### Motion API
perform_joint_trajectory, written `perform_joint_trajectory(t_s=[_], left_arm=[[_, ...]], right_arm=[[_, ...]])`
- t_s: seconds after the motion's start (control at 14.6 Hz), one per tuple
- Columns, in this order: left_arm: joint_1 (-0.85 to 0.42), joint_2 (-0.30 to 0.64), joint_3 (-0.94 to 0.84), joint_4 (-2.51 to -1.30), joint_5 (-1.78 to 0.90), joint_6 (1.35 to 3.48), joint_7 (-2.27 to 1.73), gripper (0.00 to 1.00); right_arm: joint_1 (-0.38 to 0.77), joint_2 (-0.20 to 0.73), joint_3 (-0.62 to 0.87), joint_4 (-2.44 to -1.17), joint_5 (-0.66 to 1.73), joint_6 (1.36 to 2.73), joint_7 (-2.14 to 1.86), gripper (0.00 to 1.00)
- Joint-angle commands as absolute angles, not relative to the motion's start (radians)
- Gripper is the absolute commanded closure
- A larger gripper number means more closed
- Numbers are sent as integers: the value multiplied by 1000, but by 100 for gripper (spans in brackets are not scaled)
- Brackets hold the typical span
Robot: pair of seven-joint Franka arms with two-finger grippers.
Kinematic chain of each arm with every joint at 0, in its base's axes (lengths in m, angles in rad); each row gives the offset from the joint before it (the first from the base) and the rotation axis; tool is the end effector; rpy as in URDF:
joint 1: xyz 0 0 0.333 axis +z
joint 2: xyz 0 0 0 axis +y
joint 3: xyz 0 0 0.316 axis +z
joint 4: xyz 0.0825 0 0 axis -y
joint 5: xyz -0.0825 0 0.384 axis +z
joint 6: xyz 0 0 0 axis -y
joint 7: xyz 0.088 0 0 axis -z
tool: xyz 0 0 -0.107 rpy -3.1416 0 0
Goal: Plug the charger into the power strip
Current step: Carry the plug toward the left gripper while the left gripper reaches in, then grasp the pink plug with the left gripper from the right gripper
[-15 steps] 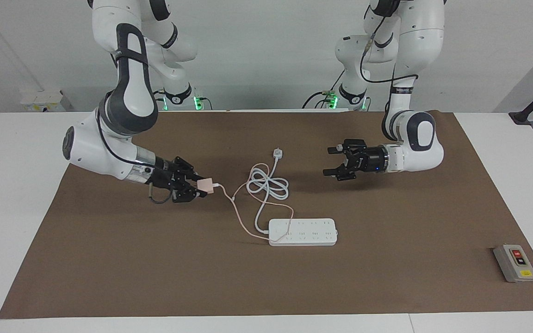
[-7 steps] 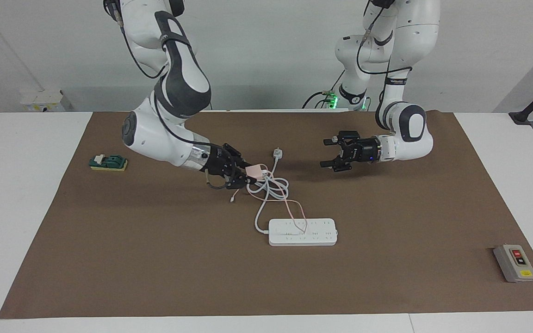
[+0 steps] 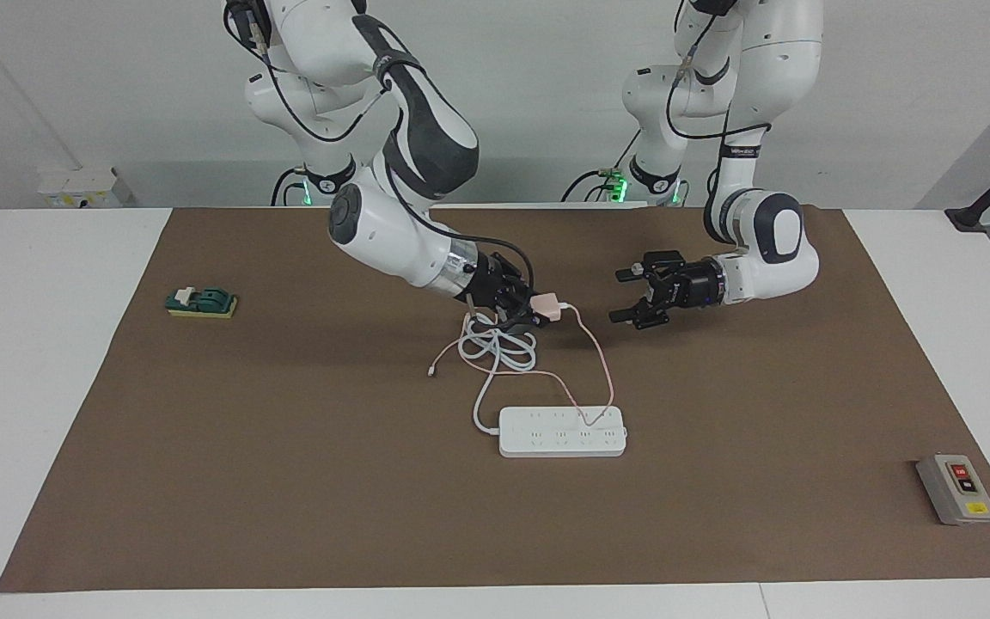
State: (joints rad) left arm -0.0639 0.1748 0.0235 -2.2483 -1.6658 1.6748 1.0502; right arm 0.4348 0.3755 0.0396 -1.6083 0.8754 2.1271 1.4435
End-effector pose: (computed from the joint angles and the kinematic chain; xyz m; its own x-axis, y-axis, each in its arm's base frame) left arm 0.5186 -0.1180 0.3265 0.9767 0.0932 0.1934 -0.1906 -0.0387 0.9809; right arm 0.5965 0.3408 0.4401 0.1387 -0.6889 -0.7114 -0.9882 -0.1430 -0.0541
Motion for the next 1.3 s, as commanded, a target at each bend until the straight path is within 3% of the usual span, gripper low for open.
perform_joint_trajectory(t_s=[0.0, 0.27, 1.23], left_arm=[[-81, 198, 18, -2214, -1704, 1707, 1031, 0], [-103, 215, 18, -2200, -1738, 1723, 1031, 0], [-146, 209, 18, -2197, -1749, 1752, 764, 0]], right_arm=[[477, 383, 35, -1603, 896, 2195, 1494, 100], [531, 411, 35, -1595, 899, 2284, 1523, 100], [531, 422, 34, -1595, 946, 2287, 1525, 100]])
